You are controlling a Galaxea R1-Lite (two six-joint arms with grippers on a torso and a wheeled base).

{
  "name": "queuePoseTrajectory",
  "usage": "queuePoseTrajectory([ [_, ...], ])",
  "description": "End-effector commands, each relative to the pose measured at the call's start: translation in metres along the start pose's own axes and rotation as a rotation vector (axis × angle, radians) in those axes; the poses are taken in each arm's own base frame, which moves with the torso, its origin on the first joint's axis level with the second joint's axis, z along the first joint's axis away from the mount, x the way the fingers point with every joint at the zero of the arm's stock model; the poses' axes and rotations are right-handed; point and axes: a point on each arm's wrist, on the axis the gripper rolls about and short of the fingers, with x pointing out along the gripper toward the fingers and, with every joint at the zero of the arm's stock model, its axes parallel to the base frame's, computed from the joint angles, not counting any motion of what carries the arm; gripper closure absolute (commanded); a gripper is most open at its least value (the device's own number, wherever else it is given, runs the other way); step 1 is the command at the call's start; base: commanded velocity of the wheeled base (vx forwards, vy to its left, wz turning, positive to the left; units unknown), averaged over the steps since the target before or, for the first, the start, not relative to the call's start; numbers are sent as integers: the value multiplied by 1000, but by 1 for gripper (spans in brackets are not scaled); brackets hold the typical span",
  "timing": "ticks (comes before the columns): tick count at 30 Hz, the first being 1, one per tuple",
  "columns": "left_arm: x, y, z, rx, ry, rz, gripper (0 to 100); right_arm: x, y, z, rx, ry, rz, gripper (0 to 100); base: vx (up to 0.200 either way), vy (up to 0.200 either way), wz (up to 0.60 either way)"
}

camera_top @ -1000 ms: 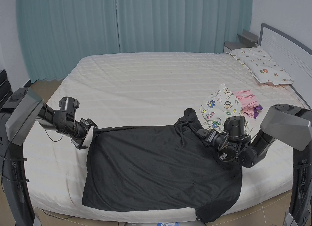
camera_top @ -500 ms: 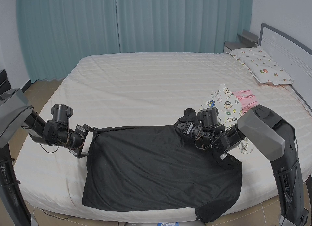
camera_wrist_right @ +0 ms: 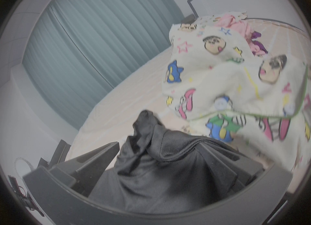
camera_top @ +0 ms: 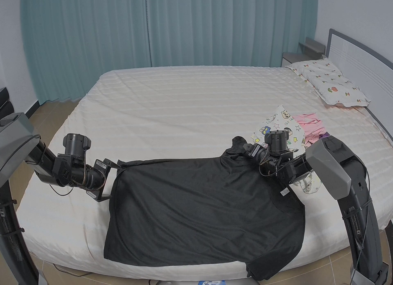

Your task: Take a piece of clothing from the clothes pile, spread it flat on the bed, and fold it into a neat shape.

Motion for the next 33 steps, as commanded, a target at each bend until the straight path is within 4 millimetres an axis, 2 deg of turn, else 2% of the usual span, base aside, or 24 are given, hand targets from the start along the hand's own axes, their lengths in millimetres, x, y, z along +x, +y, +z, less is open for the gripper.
queuePoseTrajectory([
  [1,0,1,0,-1,-2,2,0,-4,-12,13,19,-16,-17,0,0,0,0],
  [9,1,1,0,-1,-4,3,0,-9,-25,12,44,37,-11,0,0,0,0],
  [13,1,1,0,0,-3,4,0,-14,-20,21,57,19,6,0,0,0,0],
  [20,1,0,-1,4,-2,3,0,-52,6,38,97,67,86,0,0,0,0],
  [26,-2,2,-3,8,8,6,0,-84,0,35,47,132,92,0,0,0,0],
  [30,-1,3,-4,15,12,8,0,-92,-2,31,28,161,106,0,0,0,0],
  [33,-1,5,-4,18,14,13,0,-92,8,24,25,169,129,0,0,0,0],
])
